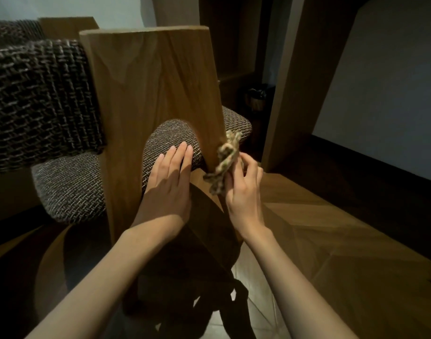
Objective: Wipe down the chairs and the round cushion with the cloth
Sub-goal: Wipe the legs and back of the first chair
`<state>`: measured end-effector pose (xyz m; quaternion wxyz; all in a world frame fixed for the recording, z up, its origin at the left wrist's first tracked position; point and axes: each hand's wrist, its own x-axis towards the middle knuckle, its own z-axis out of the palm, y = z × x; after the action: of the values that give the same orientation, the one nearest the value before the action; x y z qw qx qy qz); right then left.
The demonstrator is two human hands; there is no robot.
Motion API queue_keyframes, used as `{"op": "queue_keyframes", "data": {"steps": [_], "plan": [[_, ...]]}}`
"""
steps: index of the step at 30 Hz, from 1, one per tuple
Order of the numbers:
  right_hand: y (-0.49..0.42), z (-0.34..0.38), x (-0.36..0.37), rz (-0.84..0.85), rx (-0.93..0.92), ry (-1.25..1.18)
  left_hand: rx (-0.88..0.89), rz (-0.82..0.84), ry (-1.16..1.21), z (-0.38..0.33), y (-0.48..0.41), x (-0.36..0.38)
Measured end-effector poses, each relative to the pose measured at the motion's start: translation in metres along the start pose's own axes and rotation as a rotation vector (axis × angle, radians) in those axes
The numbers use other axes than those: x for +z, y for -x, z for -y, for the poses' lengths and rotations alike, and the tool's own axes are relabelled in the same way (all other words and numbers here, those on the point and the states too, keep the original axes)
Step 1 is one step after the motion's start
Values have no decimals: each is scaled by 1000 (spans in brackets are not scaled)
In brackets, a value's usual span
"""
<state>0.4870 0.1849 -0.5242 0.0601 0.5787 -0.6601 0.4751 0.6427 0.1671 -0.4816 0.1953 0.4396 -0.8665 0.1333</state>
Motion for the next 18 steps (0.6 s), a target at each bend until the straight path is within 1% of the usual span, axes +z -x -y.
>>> {"op": "queue_keyframes", "data": {"steps": [2, 5, 7, 9, 11, 13, 16, 18], "plan": [[-7, 11, -4, -28, -22, -45, -11, -3, -7, -1, 0, -2], [-25, 31, -9, -138, -70, -89, 0, -32, -24, -4, 0, 3], [-28, 31, -10, -196, -94, -87, -1, -54, -33, -4, 0, 5], [-20, 21, -6, -210, -107, -63, -9, -47, -26, -3, 0, 5], [-2, 5, 2, -164, -69, -89, -14, -34, -27, -2, 1, 4], [14, -12, 10, -56, 17, -118, -21, -25, -30, -4, 2, 4], [29, -30, 18, 96, 146, -69, -42, -24, -40, -11, 1, 2], [29, -32, 20, 108, 167, -31, -45, -17, -56, -15, 2, 1]]}}
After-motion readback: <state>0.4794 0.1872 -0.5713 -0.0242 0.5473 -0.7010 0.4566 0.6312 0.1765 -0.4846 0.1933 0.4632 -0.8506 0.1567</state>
